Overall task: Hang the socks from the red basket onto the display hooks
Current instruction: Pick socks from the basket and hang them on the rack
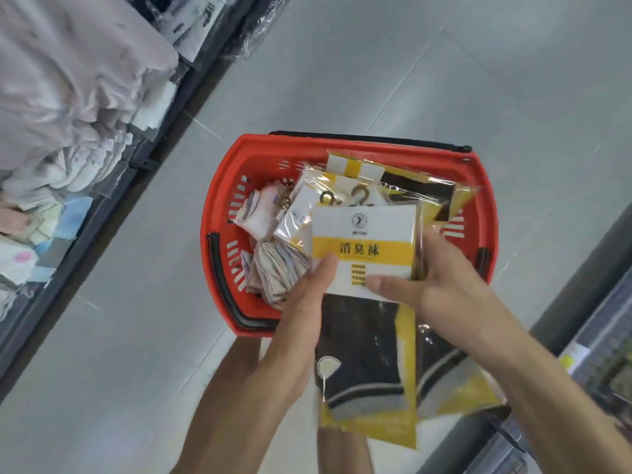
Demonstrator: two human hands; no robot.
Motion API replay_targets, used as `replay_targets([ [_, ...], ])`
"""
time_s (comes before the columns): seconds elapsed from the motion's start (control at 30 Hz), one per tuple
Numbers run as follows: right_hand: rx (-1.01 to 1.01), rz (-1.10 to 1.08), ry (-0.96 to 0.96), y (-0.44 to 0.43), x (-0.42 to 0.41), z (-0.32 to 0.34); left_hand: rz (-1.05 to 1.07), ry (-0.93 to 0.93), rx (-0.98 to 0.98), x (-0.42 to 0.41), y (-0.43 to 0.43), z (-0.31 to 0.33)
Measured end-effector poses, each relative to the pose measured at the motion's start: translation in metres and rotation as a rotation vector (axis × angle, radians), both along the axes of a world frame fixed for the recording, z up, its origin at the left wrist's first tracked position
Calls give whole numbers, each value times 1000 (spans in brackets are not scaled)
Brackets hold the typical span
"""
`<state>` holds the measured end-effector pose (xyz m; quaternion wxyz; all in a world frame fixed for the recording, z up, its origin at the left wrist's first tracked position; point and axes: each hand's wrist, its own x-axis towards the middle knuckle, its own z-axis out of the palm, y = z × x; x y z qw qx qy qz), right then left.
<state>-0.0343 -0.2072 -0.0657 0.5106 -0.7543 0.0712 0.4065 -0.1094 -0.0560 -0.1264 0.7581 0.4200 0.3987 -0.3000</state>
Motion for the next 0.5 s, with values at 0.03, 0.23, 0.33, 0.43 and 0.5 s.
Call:
replay_targets([
  [0.03, 36, -18, 25, 9, -1, -6, 8, 19, 9, -2, 3, 0],
  [0.23, -280, -237, -17, 39, 12, -73, 44, 34, 266, 0, 49, -16],
  [0.33, -668, 140, -177, 46, 16, -110, 43, 73, 377, 2, 73, -24],
  [0.43, -780, 310, -212, 53, 15, -128, 51, 118, 404, 3, 92, -31],
  [0.5, -843, 354, -277, 55, 13, -132, 71, 136, 403, 3, 101, -32],
])
